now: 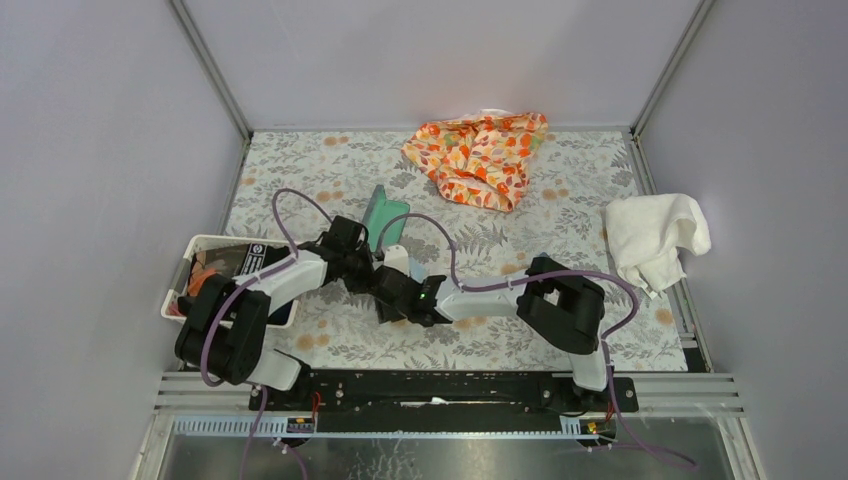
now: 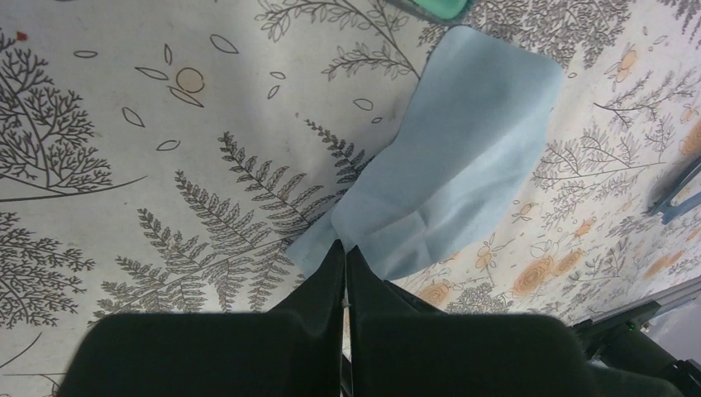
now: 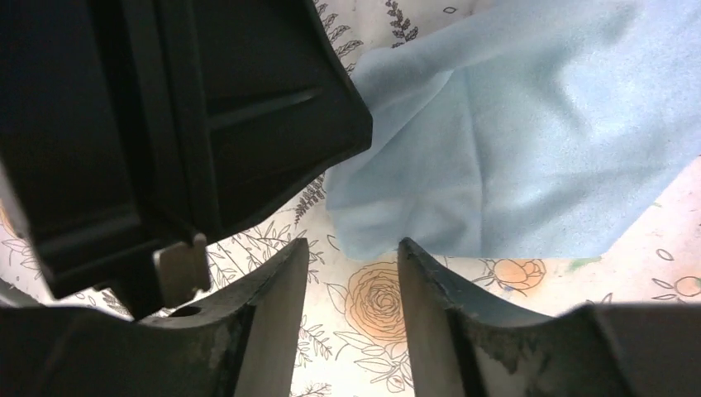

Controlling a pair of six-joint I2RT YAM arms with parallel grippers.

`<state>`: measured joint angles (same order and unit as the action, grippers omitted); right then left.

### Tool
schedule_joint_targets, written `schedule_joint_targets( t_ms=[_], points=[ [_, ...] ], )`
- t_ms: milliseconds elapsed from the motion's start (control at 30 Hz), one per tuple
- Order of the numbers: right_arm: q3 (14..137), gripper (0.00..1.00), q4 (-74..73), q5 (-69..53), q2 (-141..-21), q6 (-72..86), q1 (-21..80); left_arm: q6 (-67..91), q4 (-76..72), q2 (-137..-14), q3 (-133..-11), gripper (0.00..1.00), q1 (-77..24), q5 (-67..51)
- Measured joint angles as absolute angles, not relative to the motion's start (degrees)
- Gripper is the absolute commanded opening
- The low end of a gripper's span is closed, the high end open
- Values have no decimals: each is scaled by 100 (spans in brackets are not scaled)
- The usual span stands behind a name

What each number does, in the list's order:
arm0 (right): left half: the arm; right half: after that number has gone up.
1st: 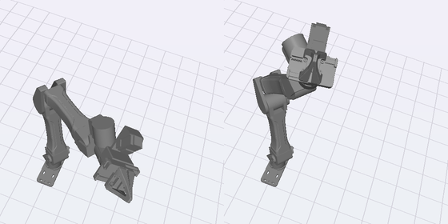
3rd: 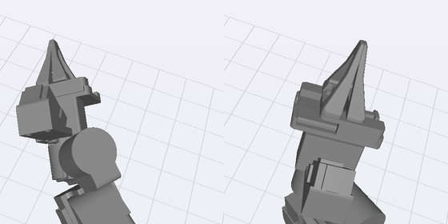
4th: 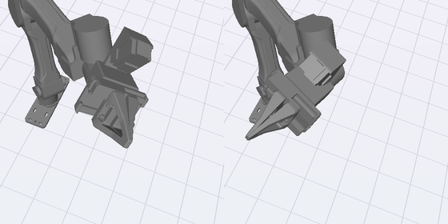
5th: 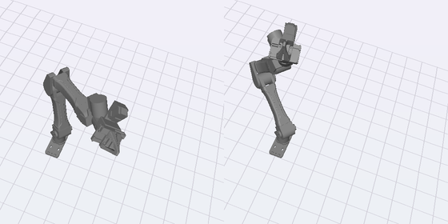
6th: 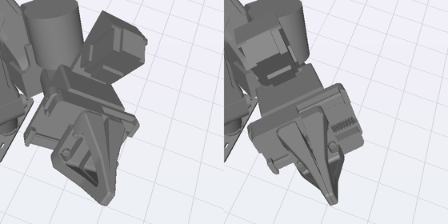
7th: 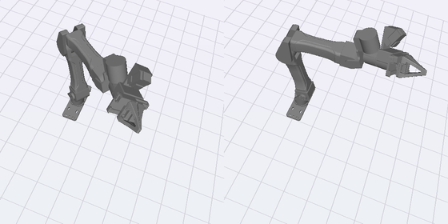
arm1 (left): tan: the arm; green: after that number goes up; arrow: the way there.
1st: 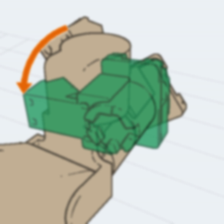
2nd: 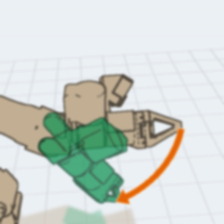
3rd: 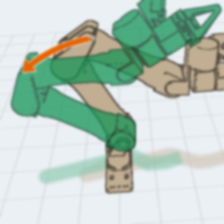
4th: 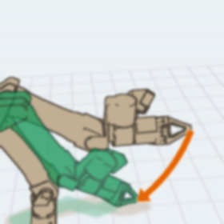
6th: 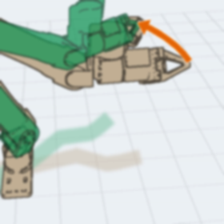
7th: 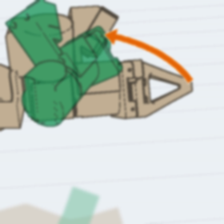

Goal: Organize the sunglasses
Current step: Adjust the glasses cleaning cloth at the center of the board.

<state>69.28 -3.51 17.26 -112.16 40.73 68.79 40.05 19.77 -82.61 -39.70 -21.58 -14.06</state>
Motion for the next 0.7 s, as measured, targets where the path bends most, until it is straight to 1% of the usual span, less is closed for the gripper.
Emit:
schedule_joint_targets(
  t_ms=[67, 133, 167, 367, 567, 700],
  points=[
    [6947, 24, -375, 1844, -11255, 4038, 6897, 4005, 1922, -8307, -3929, 0, -2121, -1422],
    [6969, 2, -370, 1966, -11308, 4023, 6908, 4025, 1911, -8333, -3905, 0, -2088, -1452],
    [6982, 0, -386, 2027, -11330, 4051, 6921, 4016, 1859, -8348, -3898, 0, -2075, -1459],
    [6772, 0, -290, 2477, -11244, 4211, 6928, 4005, 1852, -8350, -3896, 0, -2014, -1634],
    [5642, 0, -493, 3022, -10346, 4370, 6921, 4029, 1750, -8350, -3868, 0, -2093, -1977],
    [4954, 0, -816, 3306, -9710, 4534, 6914, 4272, 1632, -8353, -3809, 0, -2668, -2150]
  ],
)
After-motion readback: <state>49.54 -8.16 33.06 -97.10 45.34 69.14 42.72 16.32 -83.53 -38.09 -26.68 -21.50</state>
